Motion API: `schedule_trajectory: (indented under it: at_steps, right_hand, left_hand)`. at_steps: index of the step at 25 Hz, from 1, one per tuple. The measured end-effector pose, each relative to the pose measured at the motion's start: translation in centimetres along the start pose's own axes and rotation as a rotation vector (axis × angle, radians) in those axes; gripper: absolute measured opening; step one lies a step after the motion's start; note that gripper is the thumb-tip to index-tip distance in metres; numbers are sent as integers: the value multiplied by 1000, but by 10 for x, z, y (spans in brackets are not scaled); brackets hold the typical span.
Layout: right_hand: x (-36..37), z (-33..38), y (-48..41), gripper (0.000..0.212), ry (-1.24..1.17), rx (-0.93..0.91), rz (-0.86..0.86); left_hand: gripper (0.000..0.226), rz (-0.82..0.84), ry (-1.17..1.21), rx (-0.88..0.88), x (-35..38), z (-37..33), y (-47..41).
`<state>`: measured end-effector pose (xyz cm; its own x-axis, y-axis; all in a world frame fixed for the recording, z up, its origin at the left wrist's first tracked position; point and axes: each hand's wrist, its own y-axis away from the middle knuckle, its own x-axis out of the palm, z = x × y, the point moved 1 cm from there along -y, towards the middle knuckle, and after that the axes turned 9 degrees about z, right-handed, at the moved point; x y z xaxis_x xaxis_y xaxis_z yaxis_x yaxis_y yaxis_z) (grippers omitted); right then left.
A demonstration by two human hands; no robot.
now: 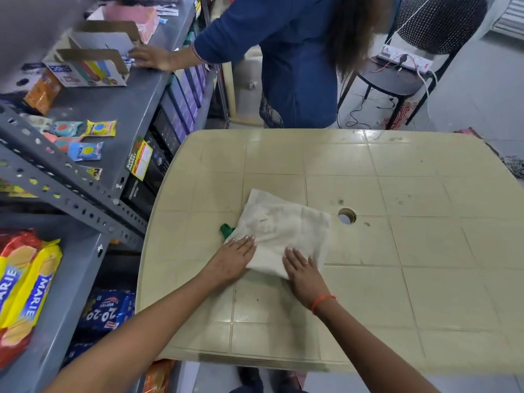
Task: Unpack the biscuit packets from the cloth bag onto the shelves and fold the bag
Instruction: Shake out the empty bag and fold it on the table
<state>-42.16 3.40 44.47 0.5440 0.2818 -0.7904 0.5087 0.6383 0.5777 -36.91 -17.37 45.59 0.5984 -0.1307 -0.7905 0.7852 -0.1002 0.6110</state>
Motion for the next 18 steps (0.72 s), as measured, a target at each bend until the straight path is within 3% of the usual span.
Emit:
schedule_trajectory:
  at_steps: [3, 6, 8, 12, 15, 17, 18]
  right_hand:
    - [-21, -2, 8, 38, -307, -21, 102]
    - [-35, 0, 37, 33, -512, 55, 522]
    - [-48, -7, 38, 35, -477, 82, 591]
    - [-72, -18, 17, 29, -479, 196, 350]
    - [-51, -10, 13, 44, -178, 260, 24]
    - [-24, 8, 19, 55, -57, 160, -250]
    - [-10, 17, 24, 62, -35, 71, -288]
  left_hand:
    - [40, 72, 193, -18, -15, -9, 12]
    - [25, 493, 511, -5, -17, -19, 40]
    - [21, 653, 614, -16, -32, -15, 38]
    - [36, 410, 594, -120, -57, 13, 21]
    - [47, 146, 496, -344, -43, 7, 25]
    - [51, -129, 427, -386, -18, -21, 35]
    - [54, -273, 371, -330, -2, -40, 43]
